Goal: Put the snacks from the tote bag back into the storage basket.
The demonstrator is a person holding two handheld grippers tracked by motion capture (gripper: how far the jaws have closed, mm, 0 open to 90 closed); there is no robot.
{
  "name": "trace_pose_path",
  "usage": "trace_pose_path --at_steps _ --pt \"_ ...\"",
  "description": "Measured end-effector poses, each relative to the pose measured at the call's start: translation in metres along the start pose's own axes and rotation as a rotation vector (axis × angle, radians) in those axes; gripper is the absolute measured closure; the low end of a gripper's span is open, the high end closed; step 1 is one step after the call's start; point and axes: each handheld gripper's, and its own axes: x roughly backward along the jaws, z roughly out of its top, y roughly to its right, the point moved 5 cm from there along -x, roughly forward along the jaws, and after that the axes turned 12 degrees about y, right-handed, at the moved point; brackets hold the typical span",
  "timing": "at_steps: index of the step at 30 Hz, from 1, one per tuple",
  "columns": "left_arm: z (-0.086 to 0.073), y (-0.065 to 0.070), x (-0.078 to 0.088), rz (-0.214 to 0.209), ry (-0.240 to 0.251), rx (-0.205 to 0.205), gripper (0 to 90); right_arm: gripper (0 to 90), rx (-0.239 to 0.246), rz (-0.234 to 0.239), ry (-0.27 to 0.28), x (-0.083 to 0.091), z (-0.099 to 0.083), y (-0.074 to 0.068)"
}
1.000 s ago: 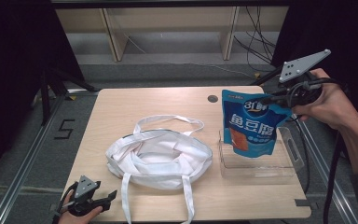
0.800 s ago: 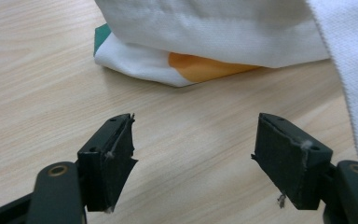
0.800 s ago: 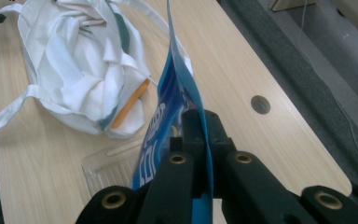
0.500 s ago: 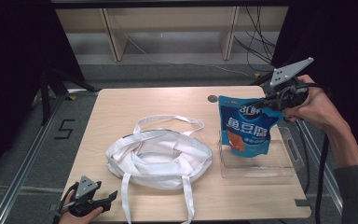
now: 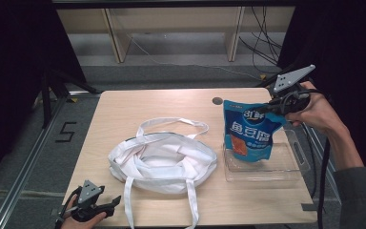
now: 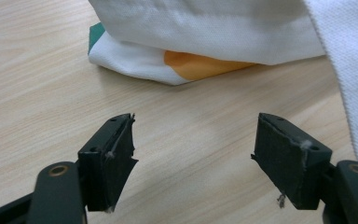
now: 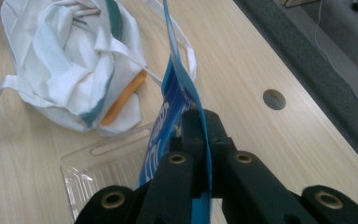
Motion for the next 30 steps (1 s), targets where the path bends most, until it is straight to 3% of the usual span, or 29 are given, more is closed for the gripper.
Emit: trace_pose_path --at_steps 1,5,6,11,13,16,17,20,28,30 --pt "0.000 -0.001 0.000 0.016 -0.001 -0.007 27.8 90.0 0.006 -0.002 -0.002 0.001 -0.001 0.001" --pt "-0.001 0.000 -0.001 0.004 -0.001 0.010 27.9 90.0 -0.009 -0.038 -0.015 0.004 -0.007 0.006" --pt "0.000 -0.001 0.001 -0.011 -0.015 -0.029 27.9 90.0 -0.011 -0.045 -0.021 0.005 -0.009 0.006" --pt "-0.001 0.000 0.000 -0.010 -0.017 -0.013 27.9 89.4 -0.016 -0.052 -0.032 0.008 -0.013 0.007" --pt "-0.001 -0.001 0.001 -0.012 -0.033 -0.033 28.0 88.4 -0.020 -0.063 -0.024 0.010 -0.011 0.008" --pt "0.000 0.001 -0.001 0.003 -0.001 0.004 28.0 87.9 -0.011 -0.064 -0.032 0.012 -0.009 0.007" --pt "0.000 -0.001 0.001 -0.006 -0.020 -0.038 28.0 87.4 -0.011 -0.059 -0.033 0.012 -0.009 0.006" --pt "-0.001 0.000 0.000 -0.003 -0.018 -0.018 27.9 84.6 -0.018 -0.065 -0.016 0.013 -0.005 0.004" --pt "0.000 -0.001 0.001 -0.007 -0.015 -0.030 27.9 68.5 -0.048 -0.119 0.013 0.021 0.003 0.000" --pt "-0.001 0.000 -0.001 0.006 -0.003 0.005 27.9 65.5 -0.060 -0.135 0.024 0.022 0.004 -0.001"
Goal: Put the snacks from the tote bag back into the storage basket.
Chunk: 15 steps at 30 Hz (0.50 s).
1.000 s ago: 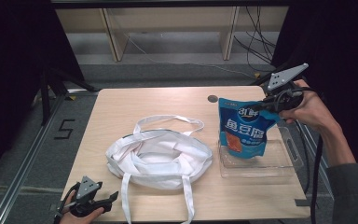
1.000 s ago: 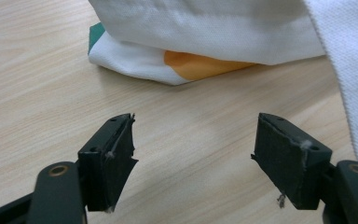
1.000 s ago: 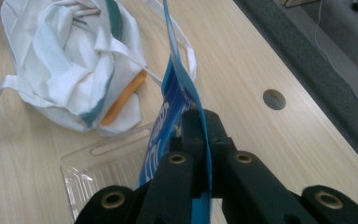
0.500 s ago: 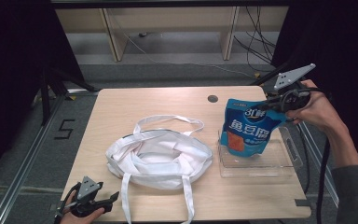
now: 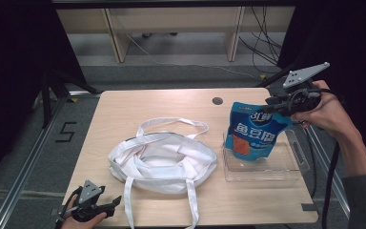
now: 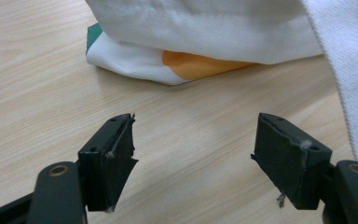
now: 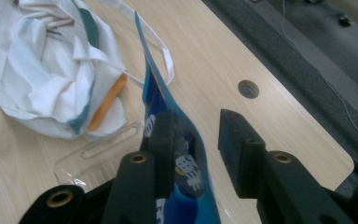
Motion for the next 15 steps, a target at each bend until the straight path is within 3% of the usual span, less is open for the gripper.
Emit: trace_pose_path --at_steps 1,4,7,8,9,13,14,15 --pt "0.000 0.000 0.000 0.013 0.003 0.000 27.9 63.8 -0.006 0.000 0.001 0.001 0.000 -0.002" --pt "0.001 -0.001 0.001 -0.010 -0.003 -0.018 27.7 57.6 -0.038 -0.030 -0.020 0.007 0.000 -0.002" --pt "0.000 -0.001 0.001 0.000 0.002 -0.002 27.6 51.7 -0.084 -0.084 -0.013 0.010 -0.002 -0.002" --pt "0.000 -0.002 0.002 -0.007 -0.014 -0.017 27.6 49.6 -0.093 -0.109 0.011 0.010 -0.002 -0.001" --pt "0.000 -0.002 0.002 -0.005 -0.011 -0.020 27.5 48.4 -0.081 -0.113 0.019 0.012 -0.002 0.000" --pt "0.001 -0.001 0.001 0.009 0.008 -0.002 27.4 44.6 -0.117 -0.121 0.022 0.020 -0.003 -0.005" --pt "0.001 -0.003 0.002 -0.003 -0.012 -0.033 27.4 43.9 -0.147 -0.130 0.024 0.021 -0.003 -0.007" --pt "0.001 -0.003 0.002 -0.002 -0.010 -0.026 27.4 43.2 -0.119 -0.125 0.042 0.022 -0.003 -0.005"
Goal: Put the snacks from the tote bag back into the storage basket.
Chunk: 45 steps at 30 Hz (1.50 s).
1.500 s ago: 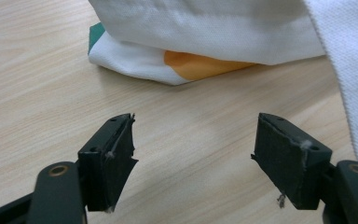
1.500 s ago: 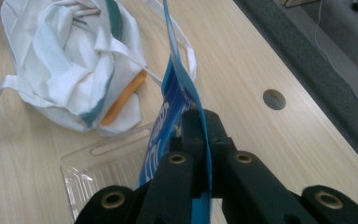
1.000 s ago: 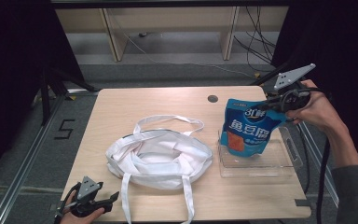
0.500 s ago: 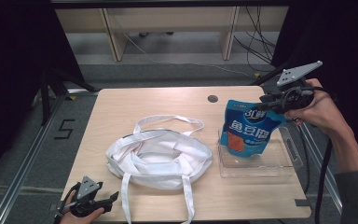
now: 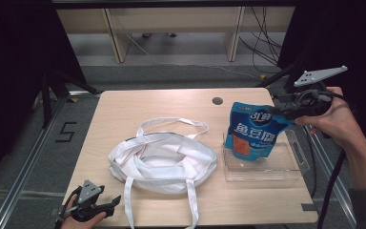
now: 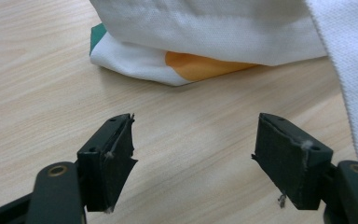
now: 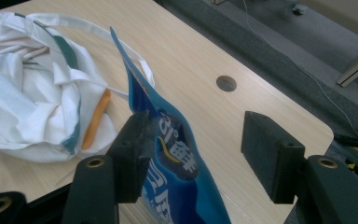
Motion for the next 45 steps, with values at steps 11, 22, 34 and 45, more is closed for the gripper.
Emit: trace_pose_path --at_steps 11,22,34,45 --pt "0.000 0.001 -0.002 0.013 0.018 0.031 27.2 38.0 -0.054 -0.063 0.008 0.017 -0.014 -0.002" --pt "0.000 0.000 -0.002 0.017 0.016 0.030 27.1 34.3 -0.100 -0.112 0.029 0.031 -0.034 0.000" --pt "0.000 0.000 -0.001 0.006 0.001 0.017 27.1 32.5 -0.160 -0.153 0.066 0.045 -0.062 -0.008" --pt "0.000 -0.003 0.001 -0.005 -0.019 -0.012 27.0 30.7 -0.234 -0.180 0.133 0.044 -0.104 -0.028"
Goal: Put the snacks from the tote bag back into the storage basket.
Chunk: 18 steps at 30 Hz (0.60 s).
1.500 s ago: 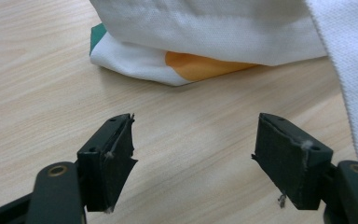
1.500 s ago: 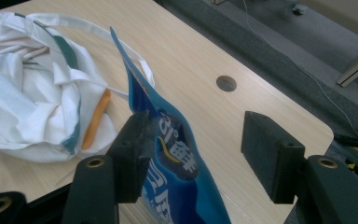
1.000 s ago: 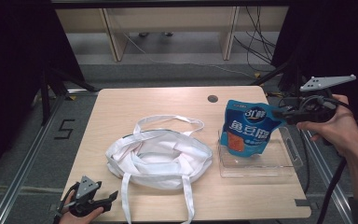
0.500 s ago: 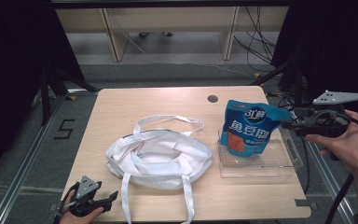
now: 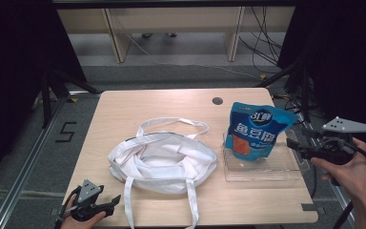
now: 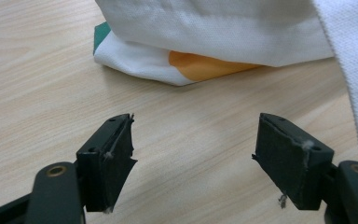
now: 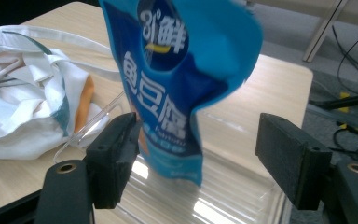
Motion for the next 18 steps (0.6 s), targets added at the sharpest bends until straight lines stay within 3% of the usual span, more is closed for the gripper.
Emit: trace_pose_path --at_steps 1,2,3,5,7,9,11,13,18 --pt "0.000 0.000 0.000 0.010 0.003 -0.001 27.0 30.5 0.020 0.002 0.008 0.000 -0.005 0.002" --pt "0.000 0.000 0.000 0.008 0.002 0.003 27.0 30.5 -0.017 0.002 0.009 0.000 -0.010 -0.001" --pt "-0.001 0.001 -0.001 0.006 0.003 0.025 27.0 30.6 -0.021 0.007 0.016 -0.001 -0.014 -0.001" --pt "-0.001 0.001 -0.001 0.007 -0.002 0.015 26.9 30.5 -0.044 0.011 -0.009 -0.002 -0.023 -0.003" --pt "-0.001 0.001 -0.001 0.003 -0.005 0.011 26.9 30.4 -0.030 -0.002 0.004 -0.002 -0.026 0.000" --pt "-0.001 0.001 -0.002 0.013 0.005 0.020 26.9 29.8 -0.059 -0.006 -0.004 0.000 -0.029 -0.003" --pt "0.000 0.002 -0.004 0.021 0.021 0.035 26.9 29.2 -0.050 -0.022 0.002 -0.001 -0.032 -0.002" --pt "-0.001 0.003 -0.002 0.005 0.010 0.024 26.9 28.7 -0.065 -0.023 -0.006 -0.002 -0.037 -0.005" --pt "0.000 0.004 -0.003 0.015 0.032 0.040 26.9 28.4 -0.075 -0.017 -0.026 -0.004 -0.049 -0.016"
